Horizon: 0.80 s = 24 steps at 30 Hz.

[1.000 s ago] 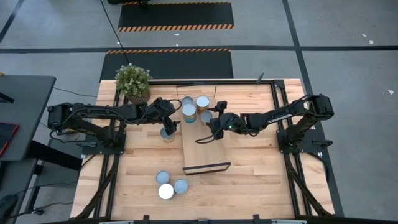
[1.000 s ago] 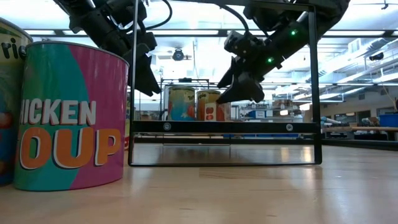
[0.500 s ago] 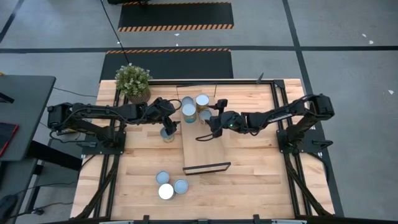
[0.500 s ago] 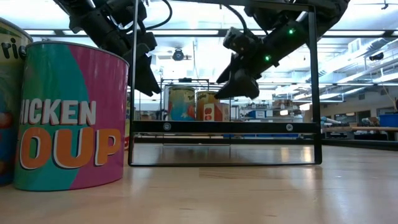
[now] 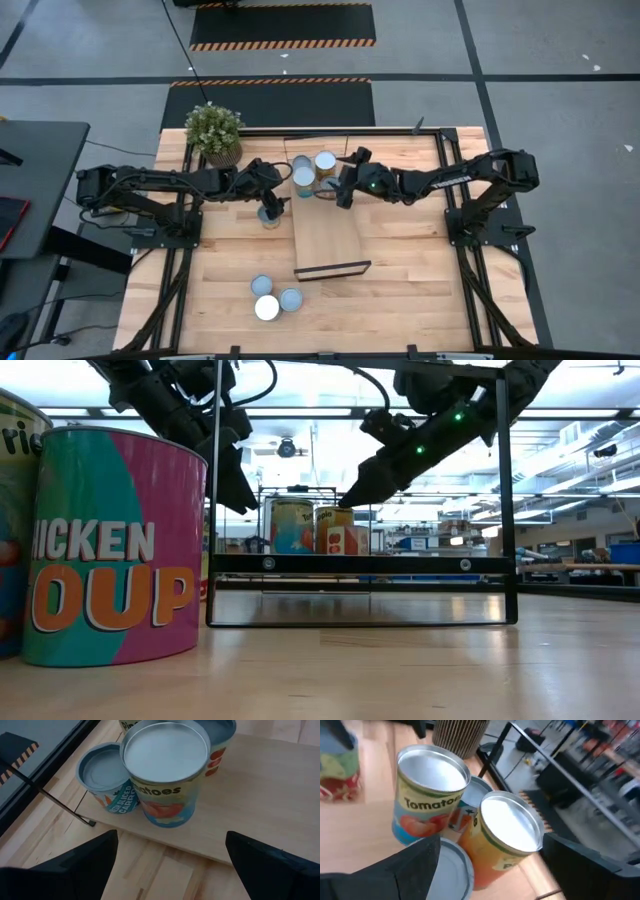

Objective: Pick and place cans onto a shelf
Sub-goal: Adjust the cans on the shelf

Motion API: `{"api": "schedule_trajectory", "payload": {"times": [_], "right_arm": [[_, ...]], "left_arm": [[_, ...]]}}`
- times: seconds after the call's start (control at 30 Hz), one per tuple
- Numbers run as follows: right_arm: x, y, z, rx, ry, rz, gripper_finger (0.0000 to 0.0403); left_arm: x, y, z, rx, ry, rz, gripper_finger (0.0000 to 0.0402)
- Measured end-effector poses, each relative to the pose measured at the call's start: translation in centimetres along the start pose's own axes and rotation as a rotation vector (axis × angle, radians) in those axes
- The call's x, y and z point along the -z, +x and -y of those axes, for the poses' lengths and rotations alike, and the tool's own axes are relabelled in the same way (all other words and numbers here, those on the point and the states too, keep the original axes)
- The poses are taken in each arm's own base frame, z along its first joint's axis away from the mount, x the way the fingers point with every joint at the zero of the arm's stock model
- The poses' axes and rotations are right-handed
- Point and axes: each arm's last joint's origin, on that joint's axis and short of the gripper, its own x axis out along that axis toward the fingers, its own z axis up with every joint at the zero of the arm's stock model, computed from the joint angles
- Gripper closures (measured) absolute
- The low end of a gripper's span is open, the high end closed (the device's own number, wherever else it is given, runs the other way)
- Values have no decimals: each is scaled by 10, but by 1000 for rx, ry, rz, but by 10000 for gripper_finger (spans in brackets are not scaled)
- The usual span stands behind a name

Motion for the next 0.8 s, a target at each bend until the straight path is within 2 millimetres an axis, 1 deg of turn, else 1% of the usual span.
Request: {"api": "schedule_trajectory", "payload": {"times": [0.13,0.2,0.3,0.43,0.57,0.8], "right_arm": [[4,8,16,-100,151,9,29],[9,10,22,-100,192,-4,22],[19,12,27,-89,210,-23,12],[28,13,30,-116,231,-6,4],[28,16,39,-189,259,28,3],[29,20,51,-212,311,64,3]], "left_arm": [[0,0,0,-1,1,-4,26],[1,0,0,-1,2,-8,26],[1,0,0,-2,2,-8,26],[1,0,0,-2,3,-8,26],[0,0,0,-1,9,2,26],[0,0,0,0,9,4,26]]}}
